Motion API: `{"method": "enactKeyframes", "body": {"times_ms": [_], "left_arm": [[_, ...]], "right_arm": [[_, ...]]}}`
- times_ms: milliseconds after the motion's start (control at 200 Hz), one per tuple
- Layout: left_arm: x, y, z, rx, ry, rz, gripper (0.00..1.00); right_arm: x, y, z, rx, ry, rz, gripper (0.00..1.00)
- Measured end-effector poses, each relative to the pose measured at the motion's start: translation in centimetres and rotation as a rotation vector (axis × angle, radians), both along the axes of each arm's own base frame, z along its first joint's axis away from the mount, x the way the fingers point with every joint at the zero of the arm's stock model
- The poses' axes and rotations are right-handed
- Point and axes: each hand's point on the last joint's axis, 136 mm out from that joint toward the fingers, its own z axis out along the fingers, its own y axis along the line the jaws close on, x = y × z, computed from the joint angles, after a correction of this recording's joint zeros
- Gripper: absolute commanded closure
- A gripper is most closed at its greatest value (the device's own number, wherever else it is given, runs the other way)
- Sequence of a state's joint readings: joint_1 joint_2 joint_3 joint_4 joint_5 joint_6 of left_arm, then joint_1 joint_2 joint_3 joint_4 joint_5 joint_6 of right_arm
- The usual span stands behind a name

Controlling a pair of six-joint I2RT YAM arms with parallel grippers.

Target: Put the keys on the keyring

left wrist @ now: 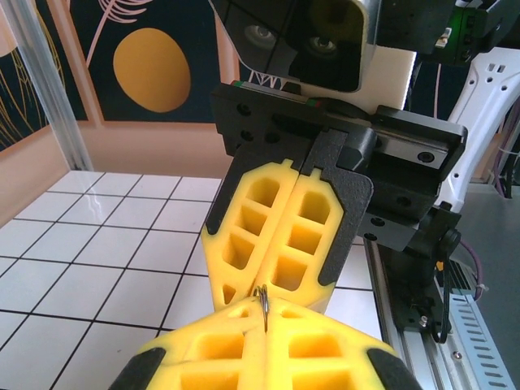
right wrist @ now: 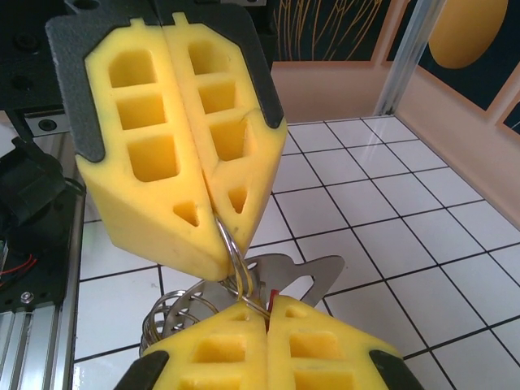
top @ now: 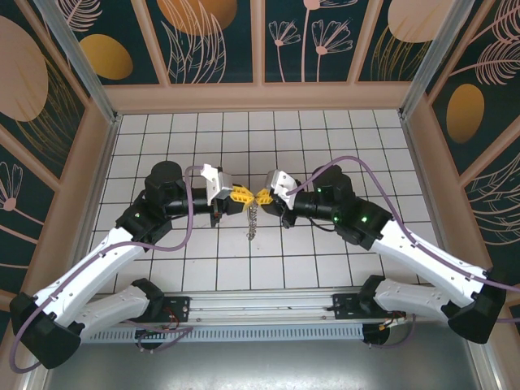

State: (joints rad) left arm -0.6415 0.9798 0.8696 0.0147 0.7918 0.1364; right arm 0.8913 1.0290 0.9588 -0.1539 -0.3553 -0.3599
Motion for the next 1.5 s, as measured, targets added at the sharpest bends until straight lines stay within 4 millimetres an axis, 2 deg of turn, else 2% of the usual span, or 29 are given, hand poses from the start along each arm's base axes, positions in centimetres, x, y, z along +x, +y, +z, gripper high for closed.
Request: {"method": "enactKeyframes", "body": {"times_ms": [90,255,390,495,651,816,1386,1501], "left_arm": [[0.0,0.0,0.0,0.000,0.000,0.001,1.00],[0.0,0.0,0.0,-0.001,-0.001,-0.001,1.00],[-0.1,0.0,0.1,-0.002,-0.001,-0.009,1.00],[-0.2,0.0,0.1,-0.003,-0.001,-0.013,1.00],[-0.3,0.0,0.1,-0.003,0.000,-0.017,1.00],[-0.6,-0.1,0.1,-0.006,0.002,-0.032,1.00],[-1.1,-0.1,0.4,-0.018,0.007,-0.063,1.00],[-1.0,-0.1,0.4,-0.018,0.008,-0.060,1.00]], "right_arm": [[-0.1,0.1,0.0,0.001,0.003,0.008,1.00],[-0.1,0.0,0.0,0.002,0.006,0.009,0.80],[-0.4,-0.6,0.2,0.011,-0.003,-0.003,0.70],[-0.8,-1.5,0.7,0.029,-0.020,-0.019,0.67],[-1.3,-2.2,2.2,0.069,-0.055,-0.024,0.66],[-1.6,-2.0,3.2,0.108,-0.082,-0.010,0.66],[-1.9,-0.3,2.3,0.101,-0.056,0.059,0.80],[-2.0,-0.1,2.2,0.102,-0.051,0.075,0.89]]}}
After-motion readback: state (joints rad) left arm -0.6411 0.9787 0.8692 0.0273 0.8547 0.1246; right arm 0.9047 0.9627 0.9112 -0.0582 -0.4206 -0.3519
